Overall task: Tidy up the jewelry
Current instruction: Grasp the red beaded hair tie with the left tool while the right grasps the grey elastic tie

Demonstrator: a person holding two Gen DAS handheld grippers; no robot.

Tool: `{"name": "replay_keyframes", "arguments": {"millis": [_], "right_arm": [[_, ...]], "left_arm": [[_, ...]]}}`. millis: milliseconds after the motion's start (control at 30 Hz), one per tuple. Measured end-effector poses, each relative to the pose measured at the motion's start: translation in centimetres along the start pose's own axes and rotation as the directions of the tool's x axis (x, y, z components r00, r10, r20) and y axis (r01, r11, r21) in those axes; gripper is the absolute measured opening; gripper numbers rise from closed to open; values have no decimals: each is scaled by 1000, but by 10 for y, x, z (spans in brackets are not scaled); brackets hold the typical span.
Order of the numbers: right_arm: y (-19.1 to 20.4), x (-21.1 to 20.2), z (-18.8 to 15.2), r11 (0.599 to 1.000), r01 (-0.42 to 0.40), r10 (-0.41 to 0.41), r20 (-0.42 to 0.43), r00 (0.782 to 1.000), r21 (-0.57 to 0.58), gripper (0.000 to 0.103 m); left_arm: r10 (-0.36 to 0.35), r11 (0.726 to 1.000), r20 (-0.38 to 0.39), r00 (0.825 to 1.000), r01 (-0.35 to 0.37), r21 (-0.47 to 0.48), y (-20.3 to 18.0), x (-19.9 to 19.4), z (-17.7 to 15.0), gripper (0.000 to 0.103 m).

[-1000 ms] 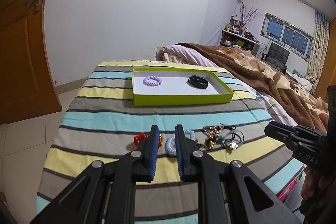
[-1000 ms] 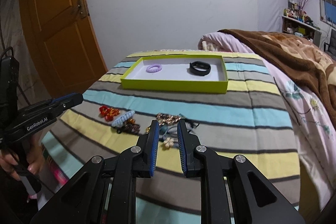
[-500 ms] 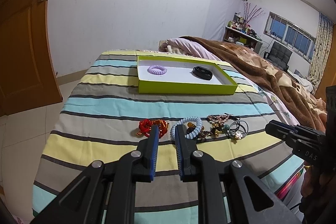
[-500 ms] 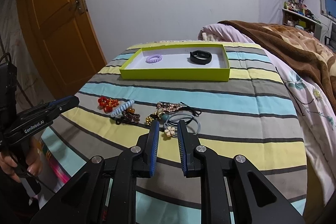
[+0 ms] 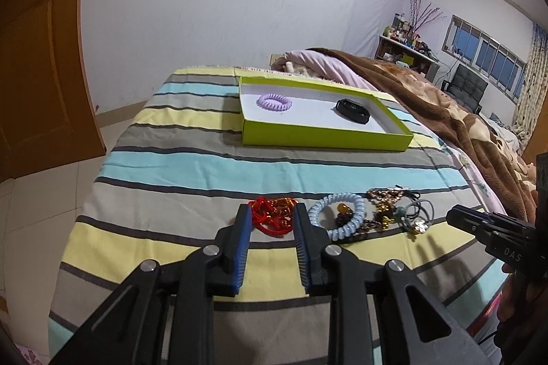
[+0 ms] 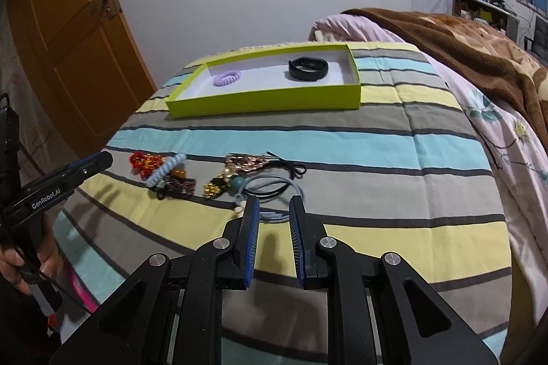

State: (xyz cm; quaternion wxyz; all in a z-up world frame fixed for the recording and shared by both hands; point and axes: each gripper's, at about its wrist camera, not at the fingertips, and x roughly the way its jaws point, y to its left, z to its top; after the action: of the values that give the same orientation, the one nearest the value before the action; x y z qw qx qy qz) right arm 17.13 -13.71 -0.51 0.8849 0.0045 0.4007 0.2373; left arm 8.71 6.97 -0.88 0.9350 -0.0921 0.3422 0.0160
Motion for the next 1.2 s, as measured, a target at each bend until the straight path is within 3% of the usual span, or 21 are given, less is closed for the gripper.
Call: {"name": "replay_keyframes", "arguments": {"millis": [633,767,833,1200], "right_arm": [[-13,38,8,1000,20,-18,-82,996,18,18],[-12,39,8,1000,28,-27,-81,996,11,6],[-13,39,7,1000,24,-23,-77,997,17,4],[-12,22,7,1000,10,-9,-37,999,21,2]], "left_arm": [[-12,999,-85,996,8,-44,12,41,5,26],[-16,997,-104,994,8,-79,18,45,4,24],[-20,996,-101,995,11,-91,20,44,4,16],[-57,994,-15,998,56,-89,18,19,8,12]]}}
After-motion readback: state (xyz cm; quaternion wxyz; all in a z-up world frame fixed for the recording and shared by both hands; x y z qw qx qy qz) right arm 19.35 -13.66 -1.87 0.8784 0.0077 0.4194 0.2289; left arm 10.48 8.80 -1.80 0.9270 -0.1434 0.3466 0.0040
